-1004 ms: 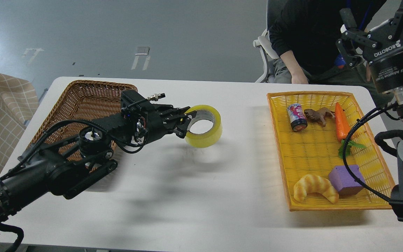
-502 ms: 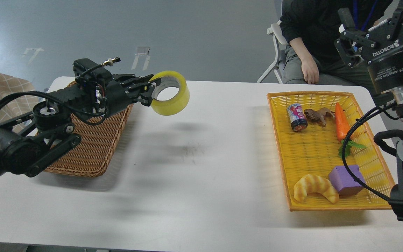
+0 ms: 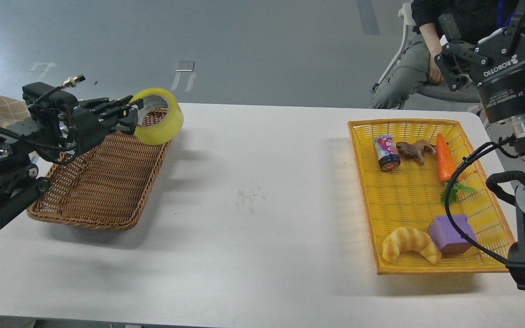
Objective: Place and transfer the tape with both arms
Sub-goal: 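Lift the tape roll and carry it over the wicker basket, then lower the tape roll into the basket and release it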
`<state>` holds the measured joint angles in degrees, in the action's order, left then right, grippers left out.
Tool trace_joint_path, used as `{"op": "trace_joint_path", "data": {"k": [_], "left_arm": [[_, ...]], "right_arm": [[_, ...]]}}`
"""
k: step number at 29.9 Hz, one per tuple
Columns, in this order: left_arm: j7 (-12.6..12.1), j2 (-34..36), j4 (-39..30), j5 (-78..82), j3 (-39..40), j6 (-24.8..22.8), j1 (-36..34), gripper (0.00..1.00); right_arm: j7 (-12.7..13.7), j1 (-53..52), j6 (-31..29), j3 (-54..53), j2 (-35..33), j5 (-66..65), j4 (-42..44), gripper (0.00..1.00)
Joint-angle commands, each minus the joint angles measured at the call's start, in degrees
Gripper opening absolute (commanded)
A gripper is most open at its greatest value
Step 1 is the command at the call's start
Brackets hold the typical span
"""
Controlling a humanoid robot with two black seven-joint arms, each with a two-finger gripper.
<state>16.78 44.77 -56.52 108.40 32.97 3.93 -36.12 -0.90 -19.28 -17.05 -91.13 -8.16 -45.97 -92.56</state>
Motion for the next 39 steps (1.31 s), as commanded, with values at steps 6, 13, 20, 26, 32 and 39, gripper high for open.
{"op": "trace_joint_path", "data": {"k": [6,13,20,26,32,39], "left_arm": [[4.1,0.1,6.9,-0.1,0.0,4.4,6.1,0.14],[6.5,-0.3,13.6,-2.1,-0.4,7.4,6.7,0.14],[7.9,-1.0,14.9,-4.2,-0.9,8.4,7.2,0.36],[8.0,-1.2,15.2,-5.3,-2.1,8.6,8.0,0.72],[8.4,-1.0,15.2,-11.1,-2.1,8.5,7.6,0.97],[8.3,-6.1,15.3,-22.7,-1.4,8.6,5.6,0.98]], "right_arm": [[-0.1,0.2,0.0,0.0,-0.1,0.0,0.0,1.0],[0.0,0.7,0.0,0.1,-0.1,0.0,-0.1,1.0],[-0.1,0.7,0.0,0.2,-0.1,0.0,-0.1,1.0],[0.0,0.7,-0.1,0.3,-0.3,-0.1,0.0,1.0],[-0.2,0.7,-0.2,0.2,-0.3,0.0,-0.1,1.0],[-1.9,1.4,-3.2,-0.1,-0.8,0.0,-1.0,1.0]]}}
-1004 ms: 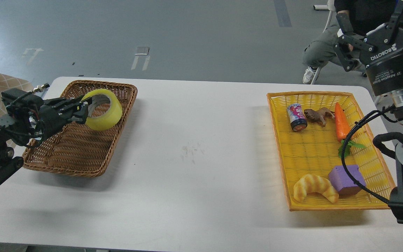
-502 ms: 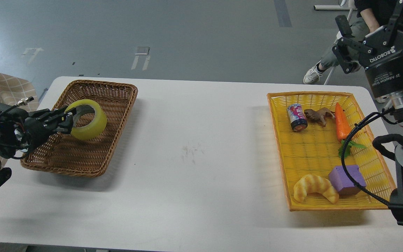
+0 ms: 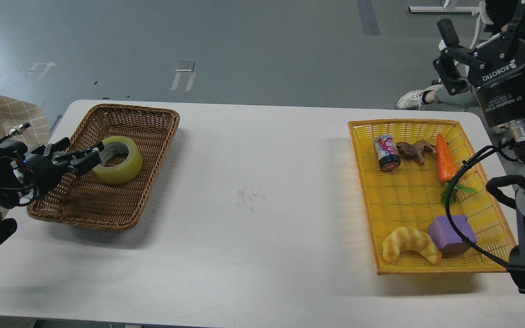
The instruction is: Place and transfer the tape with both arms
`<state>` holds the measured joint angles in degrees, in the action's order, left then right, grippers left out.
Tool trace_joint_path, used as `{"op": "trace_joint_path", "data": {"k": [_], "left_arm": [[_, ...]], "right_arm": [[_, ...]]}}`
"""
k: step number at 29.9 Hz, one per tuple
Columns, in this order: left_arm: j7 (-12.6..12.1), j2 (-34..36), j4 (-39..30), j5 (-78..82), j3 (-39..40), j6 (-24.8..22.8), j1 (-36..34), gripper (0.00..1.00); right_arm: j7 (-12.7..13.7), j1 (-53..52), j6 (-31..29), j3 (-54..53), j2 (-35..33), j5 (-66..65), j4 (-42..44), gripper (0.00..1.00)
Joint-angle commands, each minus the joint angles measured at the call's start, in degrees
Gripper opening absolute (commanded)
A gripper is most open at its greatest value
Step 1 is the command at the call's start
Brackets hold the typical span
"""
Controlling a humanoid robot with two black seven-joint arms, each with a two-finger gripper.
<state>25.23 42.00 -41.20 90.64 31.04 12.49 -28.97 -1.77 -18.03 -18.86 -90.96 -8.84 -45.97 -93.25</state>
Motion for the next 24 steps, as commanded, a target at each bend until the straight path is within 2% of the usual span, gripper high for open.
{"op": "trace_joint_path", "data": {"k": [1,5,7,9,12,16,19,22,24], "left_arm": [[-0.3,-4.3,0.0,-6.4,0.8,0.1,-2.3,0.98],[-0.4,-8.3,-1.0,-21.4,1.0,1.1,-6.6,0.98],[-0.8,-10.1,-1.9,-33.0,1.1,1.7,-10.1,0.98],[-0.9,-11.1,-2.4,-37.9,1.1,1.6,-11.5,0.98],[-0.8,-11.5,-7.0,-45.6,1.5,1.2,-13.4,0.98],[-0.7,-12.9,-12.1,-48.2,4.3,1.1,-13.3,0.98],[-0.7,-16.8,-15.9,-48.2,6.0,0.4,-12.3,0.98],[-0.8,-17.8,-19.3,-48.7,7.2,-2.6,-12.3,0.98],[-1.3,-19.6,-22.5,-49.8,11.9,-6.0,-12.2,0.98]], "right_arm": [[-1.6,0.1,-1.7,-0.4,-0.1,0.0,-0.3,1.0],[-4.0,0.1,-2.1,-0.5,-0.1,0.0,-0.3,1.0],[-4.3,0.1,-2.1,-0.7,-0.1,0.0,-0.2,1.0],[-4.3,0.1,-2.1,-0.7,-0.1,0.0,-0.3,1.0],[-4.3,0.1,-2.1,-0.8,-0.1,0.0,-0.3,1.0],[-4.3,0.1,-2.1,-0.7,0.0,0.0,-0.1,1.0],[-4.2,-0.2,-2.1,-0.6,0.0,0.0,0.2,1.0],[-4.2,-0.6,-2.1,-0.6,0.0,0.0,0.5,1.0],[-4.1,-0.8,-2.2,-0.4,-0.1,0.0,0.8,1.0]]}}
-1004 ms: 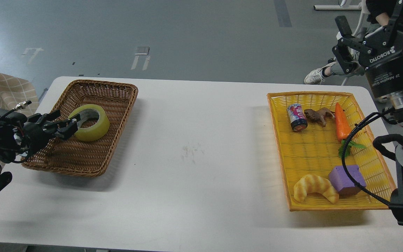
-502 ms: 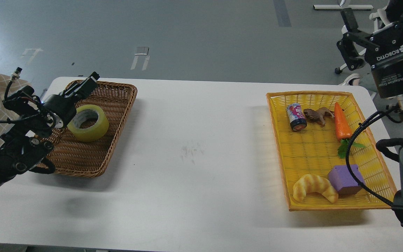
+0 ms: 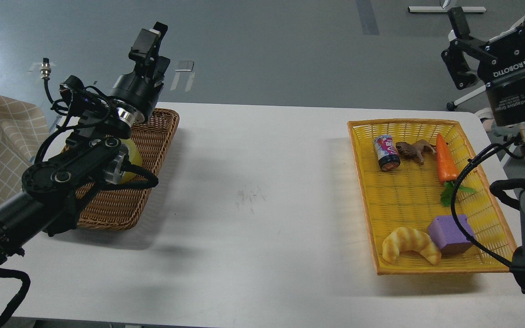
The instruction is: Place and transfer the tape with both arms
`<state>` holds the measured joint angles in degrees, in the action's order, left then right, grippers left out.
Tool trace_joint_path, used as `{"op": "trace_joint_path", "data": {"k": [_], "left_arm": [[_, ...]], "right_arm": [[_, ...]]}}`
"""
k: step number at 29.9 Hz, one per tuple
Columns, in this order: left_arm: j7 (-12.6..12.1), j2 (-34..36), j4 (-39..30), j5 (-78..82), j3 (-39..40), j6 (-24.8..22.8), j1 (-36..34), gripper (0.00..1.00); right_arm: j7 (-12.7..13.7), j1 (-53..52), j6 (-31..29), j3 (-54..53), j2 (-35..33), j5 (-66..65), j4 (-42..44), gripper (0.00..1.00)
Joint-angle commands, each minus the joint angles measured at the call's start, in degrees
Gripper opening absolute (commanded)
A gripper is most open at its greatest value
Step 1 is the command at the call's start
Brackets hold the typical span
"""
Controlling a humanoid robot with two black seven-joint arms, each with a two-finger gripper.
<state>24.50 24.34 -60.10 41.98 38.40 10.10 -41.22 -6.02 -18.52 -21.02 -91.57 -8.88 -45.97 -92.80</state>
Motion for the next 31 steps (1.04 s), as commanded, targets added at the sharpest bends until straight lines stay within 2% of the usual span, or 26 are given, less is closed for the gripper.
{"op": "trace_joint_path", "data": {"k": [1,5,8,12,16,20,27,31], "left_arm": [[-1.0,-2.5,-4.1,-1.9,6.1,-3.9,0.2,0.98],[-3.7,-3.8,-6.5,-8.3,13.1,-6.5,0.7,0.98],[-3.8,-3.7,-11.5,-12.9,16.6,-13.2,2.2,0.98],[-3.8,-4.8,-16.8,-14.7,21.4,-15.8,5.9,0.98],[-3.9,-10.2,-20.8,-15.5,28.3,-17.5,12.1,0.98],[-4.4,-11.2,-22.3,-15.5,29.2,-21.2,15.3,0.98],[-4.5,-12.1,-22.6,-16.7,29.3,-23.1,15.6,0.98],[-4.5,-13.4,-22.4,-16.8,29.4,-22.6,15.6,0.98]], "right_arm": [[0.2,-0.3,-0.2,0.3,-0.2,0.2,0.3,1.0],[0.1,-0.2,-1.8,0.3,-0.2,0.3,0.8,1.0],[0.1,-0.5,-2.1,0.1,-0.1,0.3,0.9,1.0],[0.1,-1.4,-1.4,0.1,0.0,0.3,1.0,1.0],[0.1,-3.4,1.8,0.2,0.6,0.3,2.2,1.0],[0.1,-4.3,3.3,0.5,0.6,0.3,5.2,1.0],[0.2,-6.1,3.4,1.3,0.8,0.3,5.1,1.0],[0.2,-6.3,3.4,2.9,1.8,0.3,4.6,1.0]]}}
